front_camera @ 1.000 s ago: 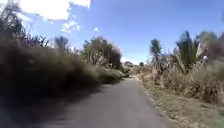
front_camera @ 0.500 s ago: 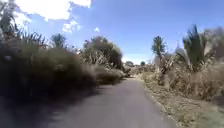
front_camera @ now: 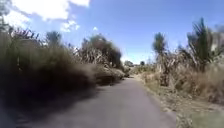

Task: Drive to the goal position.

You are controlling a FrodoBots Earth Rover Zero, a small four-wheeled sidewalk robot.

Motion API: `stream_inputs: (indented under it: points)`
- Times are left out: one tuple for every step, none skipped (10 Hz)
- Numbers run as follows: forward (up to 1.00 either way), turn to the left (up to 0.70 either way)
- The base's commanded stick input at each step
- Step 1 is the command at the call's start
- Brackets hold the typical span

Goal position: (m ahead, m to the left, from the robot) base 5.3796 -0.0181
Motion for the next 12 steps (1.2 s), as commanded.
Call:
stream_inputs:
  points:
    - [0.85,0.0]
    - [0.85,0.0]
    - [0.85,0.0]
    - [0.85,0.0]
    - [0.85,0.0]
    - [0.85,0.0]
    - [0.85,0.0]
    - [0.85,0.0]
    - [0.85,0.0]
    - [0.85,-0.34]
    - [0.85,-0.34]
    - [0.85,-0.34]
